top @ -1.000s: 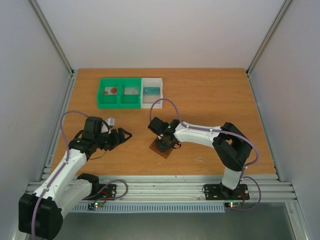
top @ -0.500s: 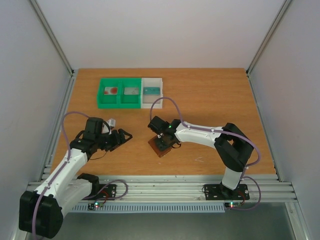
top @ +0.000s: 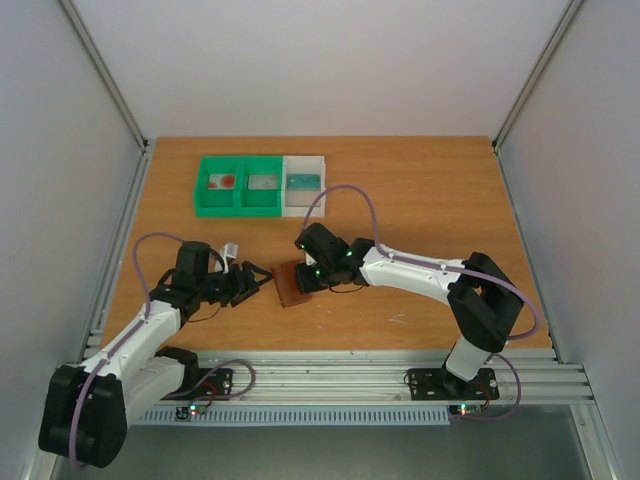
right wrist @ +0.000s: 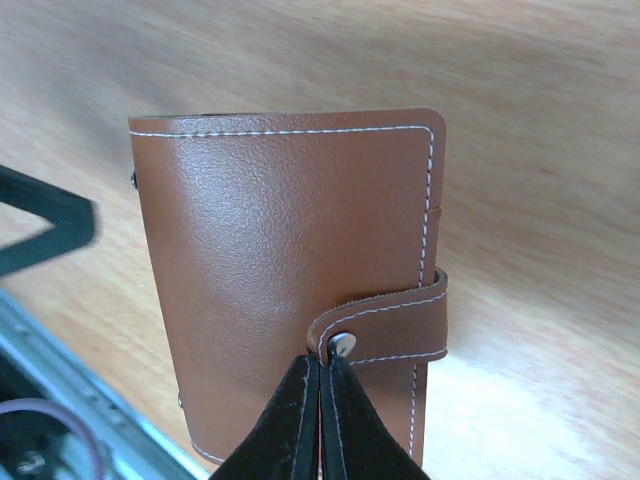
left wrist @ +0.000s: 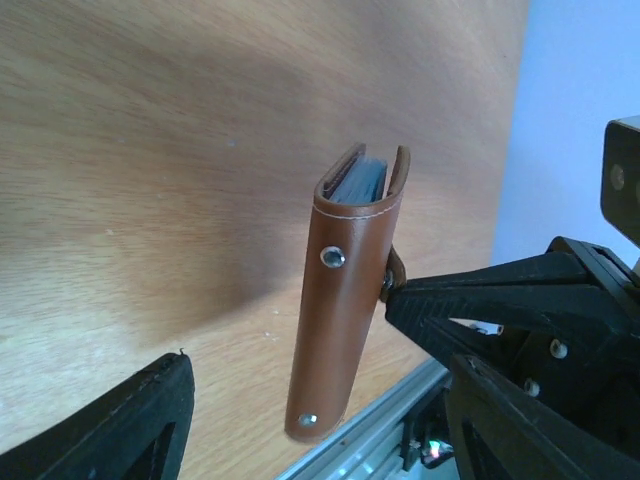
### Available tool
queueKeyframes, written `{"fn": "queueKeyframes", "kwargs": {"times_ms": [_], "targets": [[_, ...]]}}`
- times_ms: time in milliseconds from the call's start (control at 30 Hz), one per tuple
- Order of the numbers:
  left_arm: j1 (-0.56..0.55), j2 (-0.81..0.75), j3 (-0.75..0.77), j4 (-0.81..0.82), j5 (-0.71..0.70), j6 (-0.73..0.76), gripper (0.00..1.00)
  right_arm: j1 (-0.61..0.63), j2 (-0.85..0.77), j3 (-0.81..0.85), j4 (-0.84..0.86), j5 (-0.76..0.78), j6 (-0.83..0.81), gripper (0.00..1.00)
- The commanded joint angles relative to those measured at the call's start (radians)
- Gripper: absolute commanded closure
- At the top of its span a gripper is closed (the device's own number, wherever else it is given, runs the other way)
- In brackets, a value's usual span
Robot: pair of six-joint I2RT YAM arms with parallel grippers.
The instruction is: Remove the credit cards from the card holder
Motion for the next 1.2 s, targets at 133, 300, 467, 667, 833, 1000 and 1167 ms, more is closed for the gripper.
{"fn": "queueKeyframes", "kwargs": {"times_ms": [133, 300, 467, 667, 833, 1000, 1167], "targets": [[-0.011, 0.055, -0.078, 0.367, 0.107, -0.153, 0.35, 0.007, -0.065, -0.036, 0.192, -0.162, 0.159, 0.99], [-0.015, 0.084, -0.089, 0.446, 0.121, -0.194, 0.44, 0.007, -0.067, -0.043, 0.206, -0.188, 0.176, 0.99], [-0.015, 0.103, -0.089, 0.444, 0.114, -0.2, 0.65, 0.007, -0.064, -0.059, 0.221, -0.194, 0.185, 0.99], [-0.017, 0.125, -0.095, 0.429, 0.115, -0.194, 0.99, 0.007, -0.055, -0.064, 0.197, -0.164, 0.173, 0.99], [-0.017, 0.134, -0.089, 0.412, 0.122, -0.18, 1.0, 0.004, -0.056, -0.083, 0.182, -0.135, 0.149, 0.99], [-0.017, 0.141, -0.083, 0.385, 0.112, -0.159, 1.0, -0.006, -0.073, -0.11, 0.156, -0.088, 0.125, 0.99], [-0.017, 0.167, -0.069, 0.353, 0.108, -0.129, 1.0, -0.013, -0.08, -0.14, 0.15, -0.065, 0.111, 0.99]]}}
